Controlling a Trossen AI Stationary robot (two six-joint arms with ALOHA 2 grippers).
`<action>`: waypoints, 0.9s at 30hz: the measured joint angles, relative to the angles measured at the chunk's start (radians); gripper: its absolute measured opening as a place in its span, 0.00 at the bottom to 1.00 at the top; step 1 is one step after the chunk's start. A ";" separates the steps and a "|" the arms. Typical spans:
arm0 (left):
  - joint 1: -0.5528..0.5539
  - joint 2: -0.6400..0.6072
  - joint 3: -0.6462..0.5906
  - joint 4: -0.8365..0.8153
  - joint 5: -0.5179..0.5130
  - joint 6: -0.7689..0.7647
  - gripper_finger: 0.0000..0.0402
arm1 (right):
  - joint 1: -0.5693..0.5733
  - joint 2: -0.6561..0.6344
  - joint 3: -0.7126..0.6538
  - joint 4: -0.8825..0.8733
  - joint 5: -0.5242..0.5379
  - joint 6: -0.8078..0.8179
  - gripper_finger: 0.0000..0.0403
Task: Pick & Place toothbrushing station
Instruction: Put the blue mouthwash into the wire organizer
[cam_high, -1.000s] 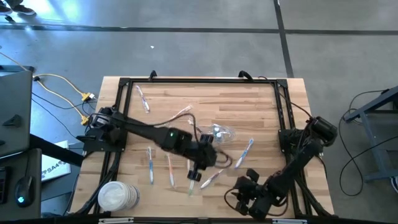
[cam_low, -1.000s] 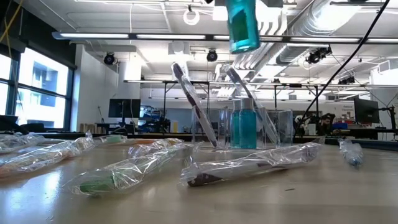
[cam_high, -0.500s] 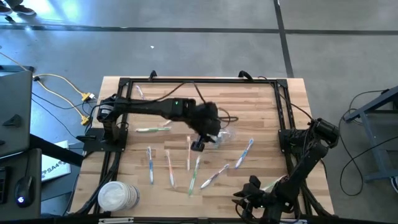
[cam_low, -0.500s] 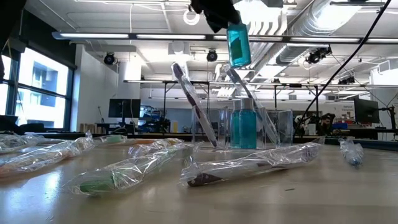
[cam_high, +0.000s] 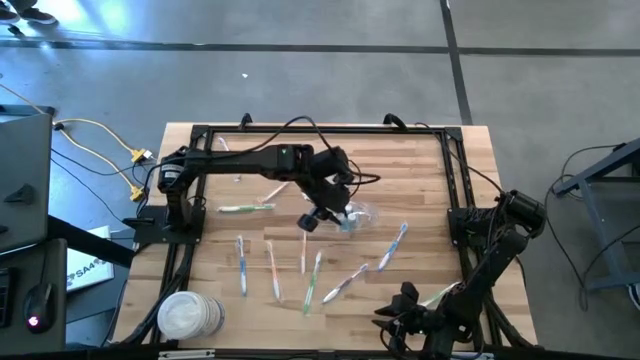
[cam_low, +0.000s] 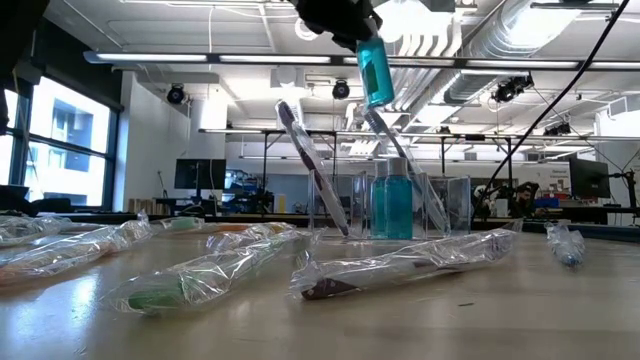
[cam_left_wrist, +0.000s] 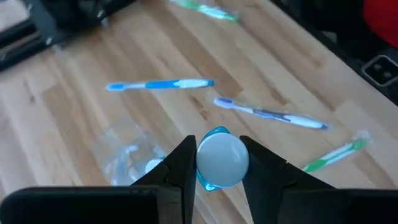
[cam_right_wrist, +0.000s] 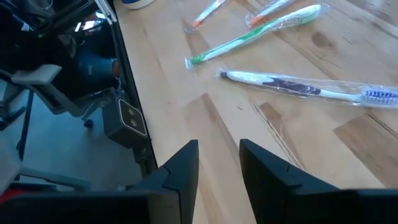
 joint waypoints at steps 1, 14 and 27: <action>0.000 0.000 0.000 0.000 0.011 0.021 0.23 | 0.000 0.000 0.000 0.008 0.000 0.000 0.27; 0.028 0.047 -0.065 0.052 0.067 0.125 0.23 | 0.000 0.001 0.000 0.096 0.000 -0.001 0.27; 0.082 0.047 -0.133 0.131 0.101 0.121 0.23 | 0.000 0.001 0.000 0.102 0.000 -0.003 0.27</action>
